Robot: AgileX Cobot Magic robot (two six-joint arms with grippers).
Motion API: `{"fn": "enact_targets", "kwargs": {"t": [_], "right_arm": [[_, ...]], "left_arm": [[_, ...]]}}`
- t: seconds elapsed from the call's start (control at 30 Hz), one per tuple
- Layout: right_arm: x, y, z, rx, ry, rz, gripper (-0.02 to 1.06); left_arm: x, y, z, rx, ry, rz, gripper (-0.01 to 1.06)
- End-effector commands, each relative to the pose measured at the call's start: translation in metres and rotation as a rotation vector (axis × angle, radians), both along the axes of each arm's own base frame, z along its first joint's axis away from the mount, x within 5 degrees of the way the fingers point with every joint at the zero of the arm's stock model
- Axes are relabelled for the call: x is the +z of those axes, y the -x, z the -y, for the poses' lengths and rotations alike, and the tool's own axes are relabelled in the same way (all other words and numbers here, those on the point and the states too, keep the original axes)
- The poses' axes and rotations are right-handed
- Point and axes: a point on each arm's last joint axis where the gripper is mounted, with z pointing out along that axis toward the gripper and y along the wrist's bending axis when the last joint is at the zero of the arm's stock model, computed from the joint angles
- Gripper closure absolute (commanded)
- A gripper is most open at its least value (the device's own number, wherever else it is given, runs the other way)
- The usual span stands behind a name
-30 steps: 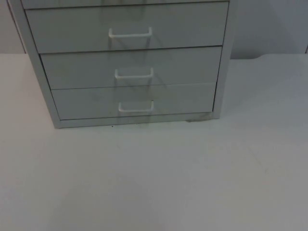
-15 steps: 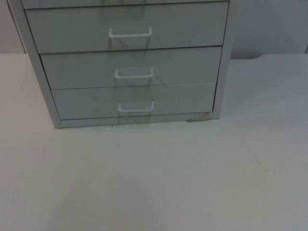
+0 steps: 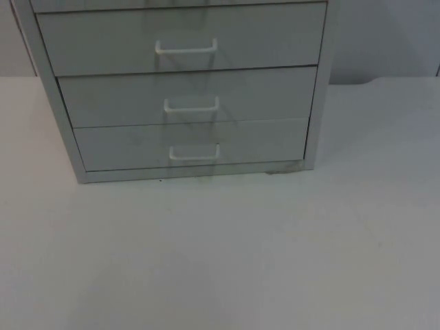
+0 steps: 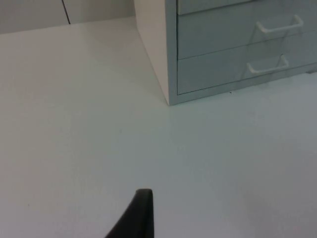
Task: Open the drawer with the left hand, place the block into the drawer with the right hand, then close the drawer with the left hand.
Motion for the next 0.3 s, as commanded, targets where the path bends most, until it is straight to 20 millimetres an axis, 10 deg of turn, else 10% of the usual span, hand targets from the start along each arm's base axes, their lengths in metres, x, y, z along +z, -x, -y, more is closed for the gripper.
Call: {"fn": "enact_targets", "kwargs": {"t": [0.0,0.27], "right_arm": [[0.0005,0.0002,-0.0006,-0.019,0.006,0.011,-0.01],[0.0005,0.0002,-0.0005,-0.037,0.006,0.011,-0.01]], "left_arm": [[-0.0013,-0.0003,-0.0002,0.022,0.003,-0.002,0.00],[-0.0014,-0.0007,-0.0003,0.139,-0.004,-0.001,0.00]]}}
